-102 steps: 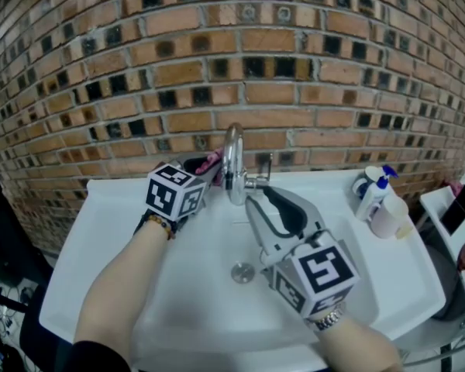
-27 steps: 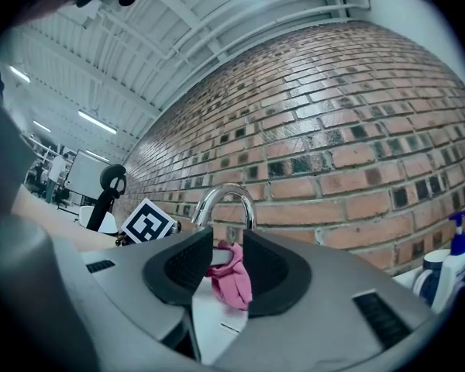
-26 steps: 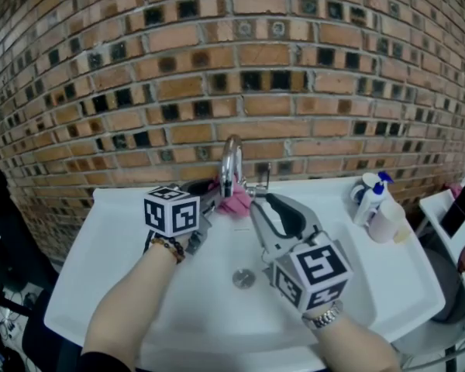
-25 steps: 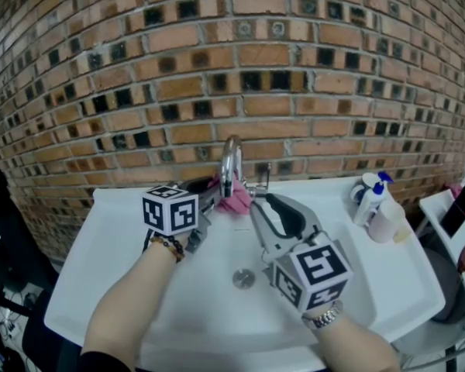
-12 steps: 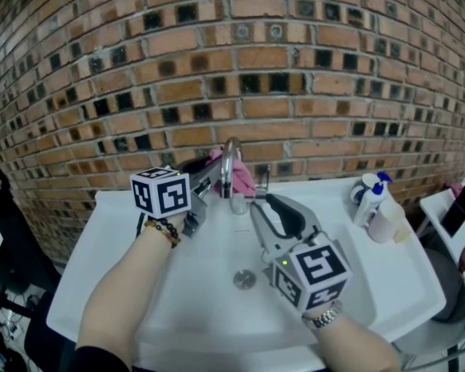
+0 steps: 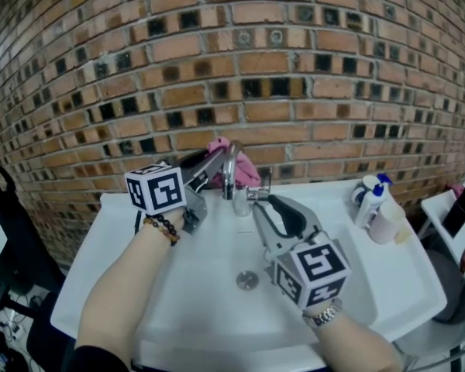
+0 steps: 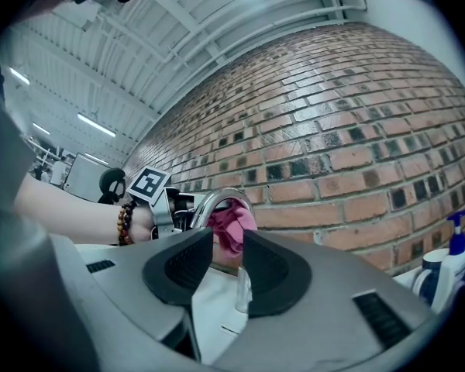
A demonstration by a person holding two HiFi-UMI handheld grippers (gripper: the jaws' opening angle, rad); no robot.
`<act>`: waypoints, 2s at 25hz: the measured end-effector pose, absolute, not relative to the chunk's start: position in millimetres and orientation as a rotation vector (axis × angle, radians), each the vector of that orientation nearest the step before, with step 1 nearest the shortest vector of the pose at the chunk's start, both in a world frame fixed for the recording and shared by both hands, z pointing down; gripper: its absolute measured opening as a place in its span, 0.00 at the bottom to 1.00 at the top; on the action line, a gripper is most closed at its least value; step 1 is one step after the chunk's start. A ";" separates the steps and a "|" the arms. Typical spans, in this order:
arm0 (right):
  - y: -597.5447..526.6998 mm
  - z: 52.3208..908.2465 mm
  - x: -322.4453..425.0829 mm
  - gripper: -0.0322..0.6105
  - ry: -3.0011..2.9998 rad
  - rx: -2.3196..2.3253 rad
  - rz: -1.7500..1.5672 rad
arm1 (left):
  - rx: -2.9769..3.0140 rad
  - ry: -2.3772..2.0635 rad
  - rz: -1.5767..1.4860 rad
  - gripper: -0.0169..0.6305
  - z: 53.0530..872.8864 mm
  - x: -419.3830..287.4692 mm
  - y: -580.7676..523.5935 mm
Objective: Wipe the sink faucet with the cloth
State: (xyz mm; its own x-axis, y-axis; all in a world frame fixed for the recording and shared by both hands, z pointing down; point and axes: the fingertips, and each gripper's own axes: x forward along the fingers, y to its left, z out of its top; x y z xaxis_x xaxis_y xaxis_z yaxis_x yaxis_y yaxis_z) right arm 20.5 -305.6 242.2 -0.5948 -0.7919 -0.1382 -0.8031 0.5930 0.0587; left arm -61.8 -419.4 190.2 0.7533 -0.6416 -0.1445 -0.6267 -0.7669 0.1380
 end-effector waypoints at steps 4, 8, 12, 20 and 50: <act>-306.6 243.8 22.8 0.26 2.708 -1.367 0.173 | 2.835 -0.994 -0.370 0.15 184.8 -66.4 -412.1; -306.8 244.4 24.7 0.26 2.695 -1.389 0.171 | 2.778 -0.963 -0.439 0.15 182.3 -72.1 -406.3; -309.2 246.9 26.6 0.25 2.688 -1.396 0.174 | 2.744 -0.923 -0.483 0.15 181.6 -74.3 -398.2; -308.8 241.2 32.4 0.25 2.646 -1.401 0.204 | 2.698 -0.839 -0.528 0.15 185.6 -76.7 -376.8; -242.4 245.2 -48.7 0.58 3.045 -1.090 0.128 | 2.681 -0.796 -0.472 0.15 238.8 -118.3 -281.9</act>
State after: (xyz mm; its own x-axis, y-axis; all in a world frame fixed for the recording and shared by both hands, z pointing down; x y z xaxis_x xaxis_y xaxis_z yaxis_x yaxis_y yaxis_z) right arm -48.7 -242.4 245.2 -0.7693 -0.6358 0.0625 -0.6283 0.7706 0.1064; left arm -118.3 -281.9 238.8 0.7919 -0.5684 -0.2231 -0.4682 -0.7998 0.3757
